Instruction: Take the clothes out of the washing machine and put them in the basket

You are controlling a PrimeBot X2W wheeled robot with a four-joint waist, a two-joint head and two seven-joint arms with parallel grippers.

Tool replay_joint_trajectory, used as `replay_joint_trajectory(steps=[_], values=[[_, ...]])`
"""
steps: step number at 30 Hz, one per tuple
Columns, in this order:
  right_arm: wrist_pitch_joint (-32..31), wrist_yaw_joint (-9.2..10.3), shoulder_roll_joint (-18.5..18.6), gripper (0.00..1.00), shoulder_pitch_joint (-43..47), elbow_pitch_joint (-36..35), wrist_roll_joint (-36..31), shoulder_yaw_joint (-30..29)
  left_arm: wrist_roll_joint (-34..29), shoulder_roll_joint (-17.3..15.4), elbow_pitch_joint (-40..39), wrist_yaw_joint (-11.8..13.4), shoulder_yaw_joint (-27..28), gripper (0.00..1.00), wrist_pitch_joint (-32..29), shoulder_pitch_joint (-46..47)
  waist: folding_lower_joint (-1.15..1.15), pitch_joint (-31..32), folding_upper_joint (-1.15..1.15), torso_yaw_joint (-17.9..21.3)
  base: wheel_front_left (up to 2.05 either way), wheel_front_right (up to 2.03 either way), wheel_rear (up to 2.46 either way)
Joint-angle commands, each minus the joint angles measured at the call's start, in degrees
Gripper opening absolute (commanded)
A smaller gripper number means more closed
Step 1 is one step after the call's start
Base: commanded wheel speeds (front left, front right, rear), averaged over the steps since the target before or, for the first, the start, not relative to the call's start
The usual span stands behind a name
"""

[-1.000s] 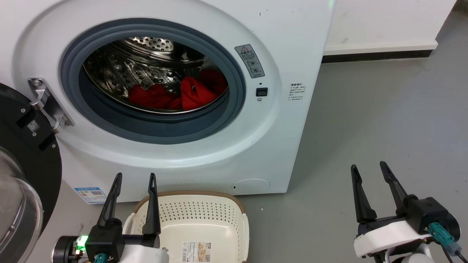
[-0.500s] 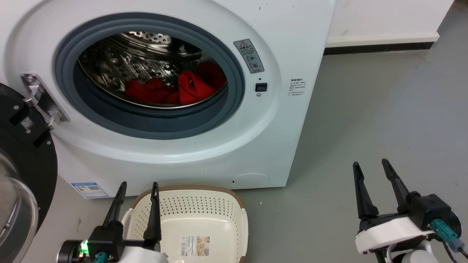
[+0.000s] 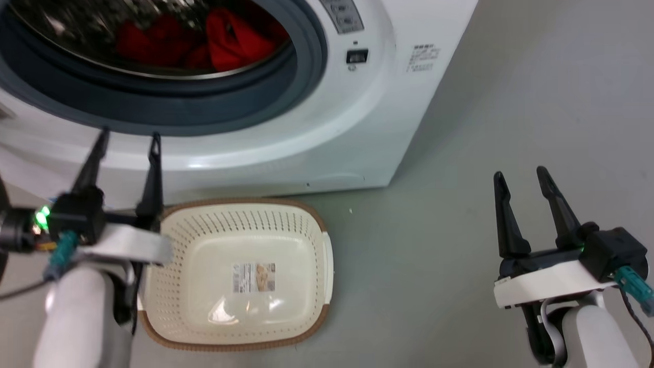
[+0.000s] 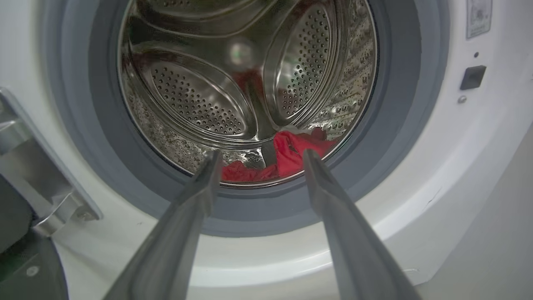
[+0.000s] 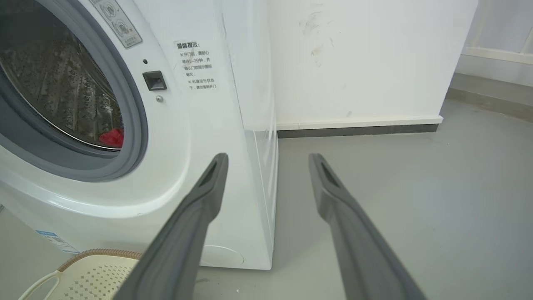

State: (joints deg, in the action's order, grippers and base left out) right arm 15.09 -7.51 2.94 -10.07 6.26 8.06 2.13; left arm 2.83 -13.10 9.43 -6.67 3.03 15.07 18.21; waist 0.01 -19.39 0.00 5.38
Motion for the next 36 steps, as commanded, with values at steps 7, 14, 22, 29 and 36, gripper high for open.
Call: replay_joint_trajectory(steps=[7, 14, 22, 29, 36], values=[[0.12, 0.04, -0.12, 1.0, -4.72, -2.0, 2.23, 0.54, 2.51, -9.84, 11.53, -0.77, -6.17, 1.0, -1.78, 18.34, -0.01, -14.43, 0.0, 4.2, 0.0, 0.0, 0.0], [0.12, 0.04, -0.12, 1.0, -7.01, -3.55, 4.02, 1.41, 10.16, -18.92, 18.51, -0.71, -17.05, 1.0, -9.86, 37.9, -0.01, -22.92, 0.0, 6.01, 0.0, 0.0, 0.0], [0.12, 0.04, -0.12, 1.0, -9.68, -5.59, 6.23, 2.45, 20.16, -26.13, 23.11, -0.73, -27.3, 1.0, -26.2, 57.23, -0.01, -29.29, 0.0, 8.5, 0.0, 0.0, 0.0], [0.12, 0.04, -0.11, 1.0, -10.31, -7.76, 8.58, 5.28, 23.41, -31.13, 27.15, -0.73, -31.63, 1.0, -41.63, 70.54, -0.01, -32.38, 0.0, 11.8, 0.0, 0.0, 0.0], [0.12, 0.04, -0.12, 1.0, -9.16, -9.16, 10.1, 7.86, 26.37, -34.15, 29.98, -0.73, -35.05, 1.0, -58.4, 78.68, -0.01, -34.36, 0.0, 14.73, 0.0, 0.0, 0.0]])
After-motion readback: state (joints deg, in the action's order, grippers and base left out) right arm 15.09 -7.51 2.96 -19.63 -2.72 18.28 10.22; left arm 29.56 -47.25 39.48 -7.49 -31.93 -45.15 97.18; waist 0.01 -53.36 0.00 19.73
